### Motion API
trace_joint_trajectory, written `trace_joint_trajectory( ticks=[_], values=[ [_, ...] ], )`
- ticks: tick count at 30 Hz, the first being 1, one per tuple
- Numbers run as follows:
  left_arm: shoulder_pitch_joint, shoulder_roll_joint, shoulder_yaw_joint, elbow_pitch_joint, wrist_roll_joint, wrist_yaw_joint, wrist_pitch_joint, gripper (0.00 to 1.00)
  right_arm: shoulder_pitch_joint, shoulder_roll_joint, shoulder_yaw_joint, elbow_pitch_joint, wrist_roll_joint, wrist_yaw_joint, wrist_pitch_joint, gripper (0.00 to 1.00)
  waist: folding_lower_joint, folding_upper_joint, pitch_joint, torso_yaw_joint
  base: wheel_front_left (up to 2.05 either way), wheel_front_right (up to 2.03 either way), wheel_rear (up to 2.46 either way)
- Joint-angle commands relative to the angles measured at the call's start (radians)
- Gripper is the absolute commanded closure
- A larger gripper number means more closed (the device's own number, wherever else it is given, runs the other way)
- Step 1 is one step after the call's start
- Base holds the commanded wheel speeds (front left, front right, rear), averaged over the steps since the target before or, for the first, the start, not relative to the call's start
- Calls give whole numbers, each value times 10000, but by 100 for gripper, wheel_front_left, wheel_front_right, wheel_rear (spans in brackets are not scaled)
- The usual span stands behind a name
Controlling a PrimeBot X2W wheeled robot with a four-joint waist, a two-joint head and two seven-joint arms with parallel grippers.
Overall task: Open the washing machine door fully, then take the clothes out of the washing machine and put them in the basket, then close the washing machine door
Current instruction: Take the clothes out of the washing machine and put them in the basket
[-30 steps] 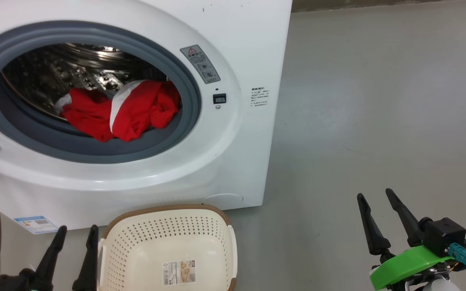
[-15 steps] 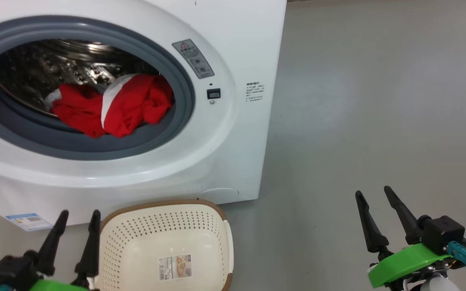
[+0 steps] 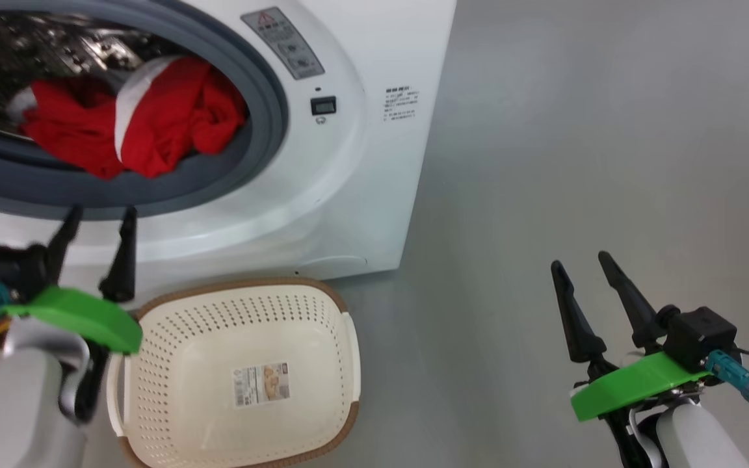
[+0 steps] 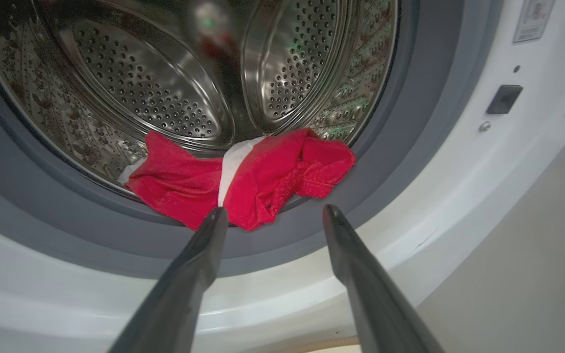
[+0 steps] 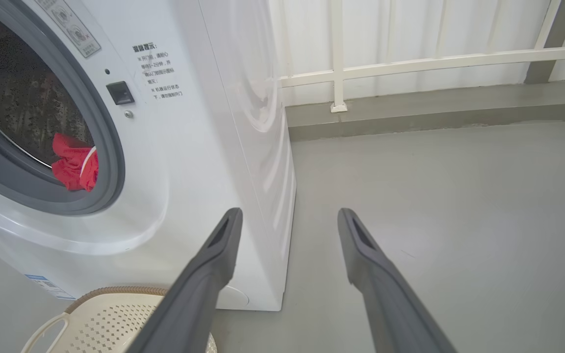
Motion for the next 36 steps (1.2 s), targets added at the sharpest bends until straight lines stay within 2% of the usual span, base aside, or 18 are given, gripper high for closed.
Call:
trace_joint_trajectory(
  ticks=[1, 9, 24, 36],
  values=[
    [-711, 450, 303, 134, 98, 47, 67, 0, -337, -14, 204, -296, -132, 63, -118, 0, 0, 0, 660, -264, 0, 0, 0],
    [-3002, 701, -35, 2016, 98, 29, 584, 0, -829, 65, 388, -423, -92, 63, -118, 0, 0, 0, 1539, -580, 0, 0, 0],
    [-5916, 1190, -772, 4853, -241, 12, 780, 0, -1374, 71, 920, -552, 434, 63, -118, 0, 0, 0, 2466, -1035, 0, 0, 0],
    [-6883, 1582, -1331, 6036, -554, 11, 1051, 0, -1583, 71, 1154, -654, 663, 63, -118, 0, 0, 0, 2974, -1437, 0, 0, 0]
  ],
)
